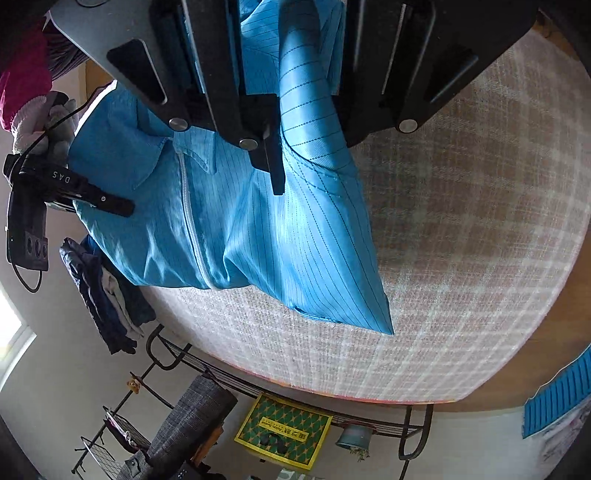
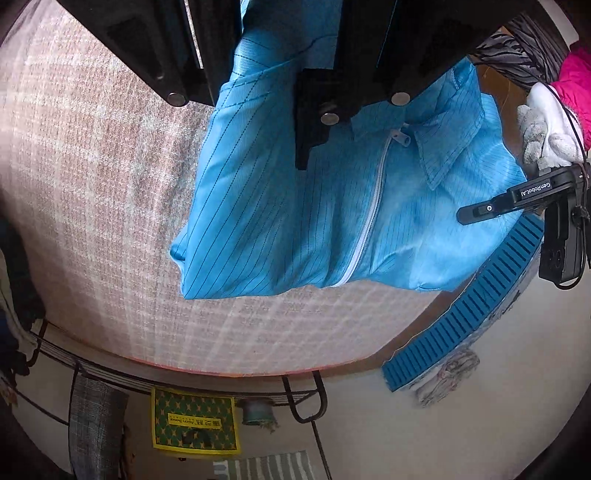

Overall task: Fold large clothes
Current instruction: 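Grasp the folded coat with both tools and lift it off the bed, then carry the folded coat with both tools toward the stack of dark clothes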

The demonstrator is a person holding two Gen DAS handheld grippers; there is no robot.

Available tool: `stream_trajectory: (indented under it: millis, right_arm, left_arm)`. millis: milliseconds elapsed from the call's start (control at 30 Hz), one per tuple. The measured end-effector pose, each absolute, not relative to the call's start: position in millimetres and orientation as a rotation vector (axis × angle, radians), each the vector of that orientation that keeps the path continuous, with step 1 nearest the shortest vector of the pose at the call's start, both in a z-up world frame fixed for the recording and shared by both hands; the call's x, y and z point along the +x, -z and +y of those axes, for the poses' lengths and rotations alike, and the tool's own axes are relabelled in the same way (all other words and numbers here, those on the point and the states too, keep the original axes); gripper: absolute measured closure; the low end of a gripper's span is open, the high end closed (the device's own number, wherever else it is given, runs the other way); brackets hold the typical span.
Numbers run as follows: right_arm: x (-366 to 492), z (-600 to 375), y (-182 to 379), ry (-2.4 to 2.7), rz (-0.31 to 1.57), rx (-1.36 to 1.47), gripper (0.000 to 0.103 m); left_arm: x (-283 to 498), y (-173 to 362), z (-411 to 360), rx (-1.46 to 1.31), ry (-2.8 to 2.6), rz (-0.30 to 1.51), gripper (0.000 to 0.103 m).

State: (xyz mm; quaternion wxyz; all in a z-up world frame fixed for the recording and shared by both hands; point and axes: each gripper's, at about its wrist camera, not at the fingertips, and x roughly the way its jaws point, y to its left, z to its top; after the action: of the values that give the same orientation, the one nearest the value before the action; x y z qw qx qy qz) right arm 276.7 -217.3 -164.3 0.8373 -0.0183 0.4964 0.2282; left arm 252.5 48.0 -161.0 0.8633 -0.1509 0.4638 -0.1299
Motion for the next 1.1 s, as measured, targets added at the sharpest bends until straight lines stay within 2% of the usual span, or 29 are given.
stream_trajectory:
  millis: [200,500,767,1100]
  right_arm:
    - [262,-217,135,-0.432,0.989,-0.123,0.100]
    - [229,-268,94,-0.361,0.892,-0.156,0.100]
    - [211,-325,76,-0.289,0.878,-0.149,0.100]
    - [214,-434,28,-0.154,0.818,-0.132,0.100]
  left_arm:
    - [231,129,14,-0.221,0.330,0.883,0.098]
    - [219,95,-28,-0.179,0.427,0.819,0.098]
    - [235,80,-83,-0.172,0.519,0.820,0.098]
    - [277,44,-195,-0.137,0.647,0.770,0.098]
